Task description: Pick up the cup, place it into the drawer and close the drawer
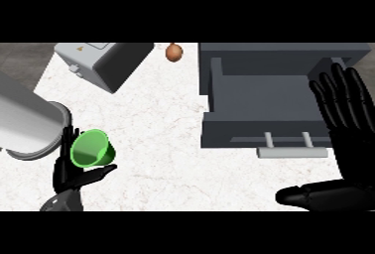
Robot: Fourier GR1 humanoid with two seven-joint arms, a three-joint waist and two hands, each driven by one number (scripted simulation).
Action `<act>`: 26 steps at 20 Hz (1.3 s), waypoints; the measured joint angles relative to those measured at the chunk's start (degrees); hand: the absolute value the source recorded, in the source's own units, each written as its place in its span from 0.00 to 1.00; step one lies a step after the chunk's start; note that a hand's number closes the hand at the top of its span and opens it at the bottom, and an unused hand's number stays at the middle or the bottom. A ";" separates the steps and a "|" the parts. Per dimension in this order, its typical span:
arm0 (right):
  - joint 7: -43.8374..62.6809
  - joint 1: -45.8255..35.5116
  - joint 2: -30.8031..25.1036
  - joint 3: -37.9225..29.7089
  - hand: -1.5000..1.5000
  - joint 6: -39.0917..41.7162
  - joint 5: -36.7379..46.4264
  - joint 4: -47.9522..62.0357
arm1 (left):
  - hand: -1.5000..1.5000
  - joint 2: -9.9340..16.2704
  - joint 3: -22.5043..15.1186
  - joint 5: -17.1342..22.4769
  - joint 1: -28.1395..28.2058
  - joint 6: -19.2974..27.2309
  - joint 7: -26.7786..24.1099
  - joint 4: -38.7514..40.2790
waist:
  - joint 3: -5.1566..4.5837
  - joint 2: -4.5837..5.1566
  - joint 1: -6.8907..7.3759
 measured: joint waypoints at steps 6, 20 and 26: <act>0.47 1.58 0.38 0.84 0.00 -0.09 0.52 -1.95 | 0.00 0.75 0.22 1.17 -2.91 -5.24 -0.66 4.71 | -0.02 0.03 -0.14; 2.28 -0.31 -0.80 -0.91 0.00 0.15 -1.06 -2.07 | 1.00 0.90 -0.43 1.20 -4.95 -7.98 -4.02 6.36 | -0.03 0.07 -0.16; 1.01 -0.06 -0.54 -1.14 0.00 0.23 -0.84 -1.07 | 1.00 -0.39 -0.91 0.74 -4.97 -5.01 -5.78 3.22 | 0.00 0.02 -0.02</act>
